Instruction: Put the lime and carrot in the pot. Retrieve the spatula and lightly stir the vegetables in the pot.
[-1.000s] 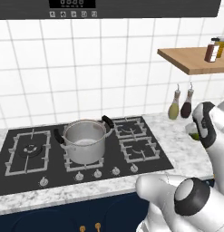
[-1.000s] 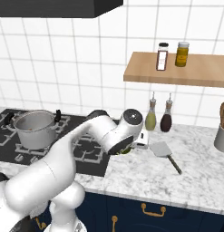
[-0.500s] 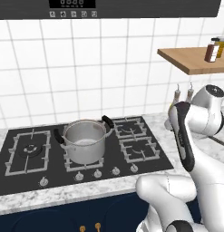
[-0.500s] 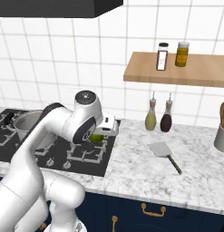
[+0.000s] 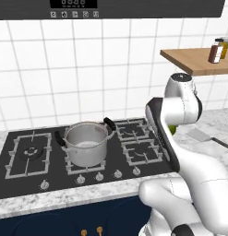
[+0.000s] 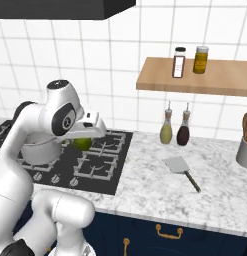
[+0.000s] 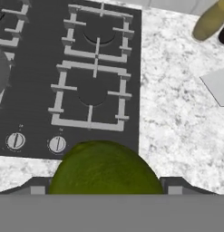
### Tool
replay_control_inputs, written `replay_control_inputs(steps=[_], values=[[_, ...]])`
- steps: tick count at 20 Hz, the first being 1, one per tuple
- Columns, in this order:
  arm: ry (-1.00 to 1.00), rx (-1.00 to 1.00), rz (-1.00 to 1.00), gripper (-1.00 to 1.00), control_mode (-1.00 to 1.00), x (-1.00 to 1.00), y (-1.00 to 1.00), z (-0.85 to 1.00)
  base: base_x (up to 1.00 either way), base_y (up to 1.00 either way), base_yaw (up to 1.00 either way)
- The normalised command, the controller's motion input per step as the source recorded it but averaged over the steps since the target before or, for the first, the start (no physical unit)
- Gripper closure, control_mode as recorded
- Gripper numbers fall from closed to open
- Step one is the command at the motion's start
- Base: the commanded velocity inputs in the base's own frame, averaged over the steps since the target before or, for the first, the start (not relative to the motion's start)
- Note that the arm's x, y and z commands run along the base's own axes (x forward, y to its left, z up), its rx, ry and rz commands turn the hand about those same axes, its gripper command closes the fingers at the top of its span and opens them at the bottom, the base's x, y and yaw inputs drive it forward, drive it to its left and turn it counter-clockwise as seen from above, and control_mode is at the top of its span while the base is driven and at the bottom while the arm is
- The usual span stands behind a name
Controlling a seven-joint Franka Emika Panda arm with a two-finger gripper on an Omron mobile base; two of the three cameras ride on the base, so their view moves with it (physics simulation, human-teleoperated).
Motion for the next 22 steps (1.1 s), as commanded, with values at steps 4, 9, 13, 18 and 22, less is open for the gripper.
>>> replay_control_inputs(steps=[4,9,13,18,22], values=[[0.12,0.0,0.0,1.0,-1.0,0.01,0.67,0.0,0.0,0.0,0.0],[0.03,0.0,0.0,1.0,-1.0,0.05,0.18,0.0,0.0,0.0,0.0],[0.12,0.01,0.0,1.0,-1.0,0.0,0.14,0.0,0.0,0.0,0.0],[0.15,0.0,0.0,1.0,-1.0,0.0,0.27,0.0,0.0,0.0,0.0],[0.01,0.0,0.0,1.0,-1.0,0.0,0.3,0.0,0.0,0.0,0.0]])
